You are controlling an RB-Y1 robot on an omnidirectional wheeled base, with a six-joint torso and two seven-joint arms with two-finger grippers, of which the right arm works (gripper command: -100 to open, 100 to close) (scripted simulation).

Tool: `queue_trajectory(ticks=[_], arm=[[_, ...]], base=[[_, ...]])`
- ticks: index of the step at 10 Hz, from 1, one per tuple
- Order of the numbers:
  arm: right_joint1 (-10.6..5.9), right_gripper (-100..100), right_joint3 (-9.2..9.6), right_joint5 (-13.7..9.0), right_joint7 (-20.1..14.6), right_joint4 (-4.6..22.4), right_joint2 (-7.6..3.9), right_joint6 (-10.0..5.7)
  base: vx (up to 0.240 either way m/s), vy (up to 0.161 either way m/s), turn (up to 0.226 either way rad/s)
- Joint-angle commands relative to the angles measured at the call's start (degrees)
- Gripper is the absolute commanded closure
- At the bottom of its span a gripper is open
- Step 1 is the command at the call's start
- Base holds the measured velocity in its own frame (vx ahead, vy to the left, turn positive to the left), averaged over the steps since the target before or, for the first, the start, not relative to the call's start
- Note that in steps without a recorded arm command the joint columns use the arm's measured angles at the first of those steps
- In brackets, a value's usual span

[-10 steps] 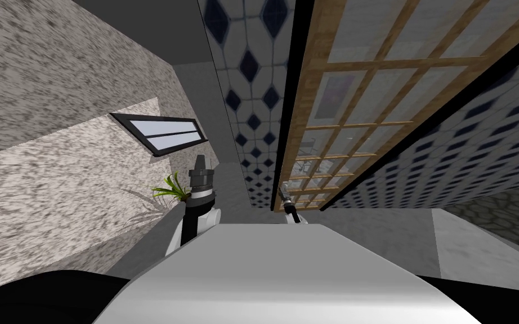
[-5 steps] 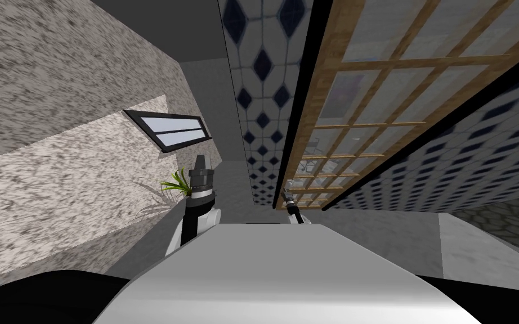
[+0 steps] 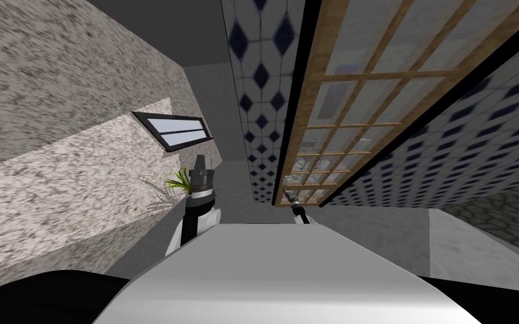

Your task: Pull the door open

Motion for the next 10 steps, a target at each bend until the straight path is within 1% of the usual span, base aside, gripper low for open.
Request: queue_trajectory(ticks=[1, 2, 3, 4, 5, 6, 7, 8, 9, 10], arm=[[0.37, -100, -0.11, 0.5, 1.8, 0.1, -1.51, -0.64], [-0.31, -100, -0.16, 0.2, 1.2, 1.3, -0.88, -0.94], [0.32, -100, -0.74, -0.2, 0.4, 1.8, -2.32, -1.93], [0.5, -100, -0.91, -0.3, 0.1, 1.9, -2.72, -2.14], [0.93, -100, -1.27, -0.6, -0.5, 2.2, -3.61, -2.61], [0.93, -100, -1.27, -0.6, -0.5, 2.2, -3.61, -2.61], [1.6, -100, -1.86, -1.1, -1.6, 2.5, -5.03, -3.37], [2.04, -100, -2.24, -1.4, -2.3, 2.8, -5.94, -3.85], [2.04, -100, -2.24, -1.4, -2.3, 1.8, -5.94, -3.85], [2.04, -100, -2.24, -1.4, -2.3, 2.8, -5.94, -3.85]], base=[[-0.141, -0.049, -0.025], [-0.066, -0.025, -0.006], [0.114, 0.036, 0.153], [0.177, 0.049, 0.126], [0.187, 0.055, 0.118], [0.151, 0.041, 0.037], [0.173, 0.057, 0.156], [0.199, 0.037, 0.159], [0.136, 0.004, 0.035], [0.049, -0.006, -0.006]])
